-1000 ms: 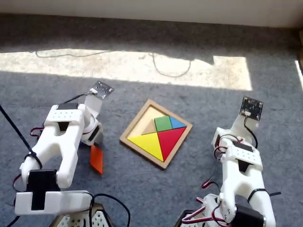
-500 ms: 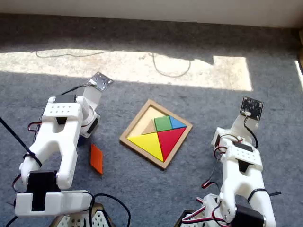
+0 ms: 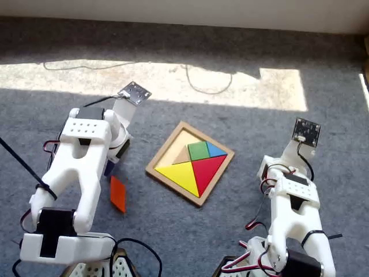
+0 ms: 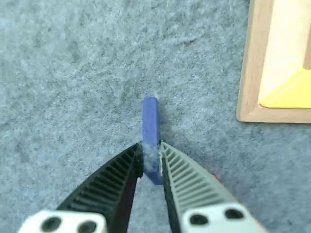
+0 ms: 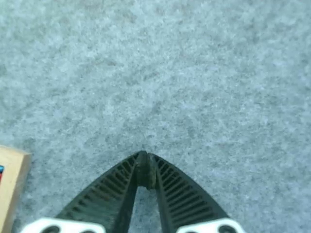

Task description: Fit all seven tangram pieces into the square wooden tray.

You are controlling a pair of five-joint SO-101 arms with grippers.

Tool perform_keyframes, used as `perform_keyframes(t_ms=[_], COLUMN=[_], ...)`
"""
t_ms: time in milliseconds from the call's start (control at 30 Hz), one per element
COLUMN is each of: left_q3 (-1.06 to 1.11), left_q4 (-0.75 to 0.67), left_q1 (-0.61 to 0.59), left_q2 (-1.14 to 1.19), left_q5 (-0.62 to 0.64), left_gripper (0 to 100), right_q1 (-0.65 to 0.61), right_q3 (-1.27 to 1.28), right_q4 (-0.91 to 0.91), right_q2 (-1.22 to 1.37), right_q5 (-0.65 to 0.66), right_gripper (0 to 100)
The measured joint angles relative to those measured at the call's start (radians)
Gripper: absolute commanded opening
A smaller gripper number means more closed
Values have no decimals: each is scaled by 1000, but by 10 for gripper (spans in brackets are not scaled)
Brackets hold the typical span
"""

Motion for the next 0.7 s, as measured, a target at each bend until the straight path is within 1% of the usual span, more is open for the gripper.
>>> perform_keyframes(t_ms=[100,167,300,467,633,700], left_q3=[-5,-32,-133,-244,-273,-273], left_q4=[0,12,57,64,61,38], left_q1=[14,46,133,256,373,411], left_q2=[2,2,2,2,2,2], left_q5=[0,2,2,2,0,2], left_gripper=[53,53,53,53,53,53], right_q1=[0,0,0,-2,0,0], right_q3=[0,0,0,0,0,0], right_q4=[0,0,0,0,0,0], right_q2=[0,0,0,0,0,0], right_q5=[0,0,0,0,0,0], right_gripper=[7,7,7,7,7,7])
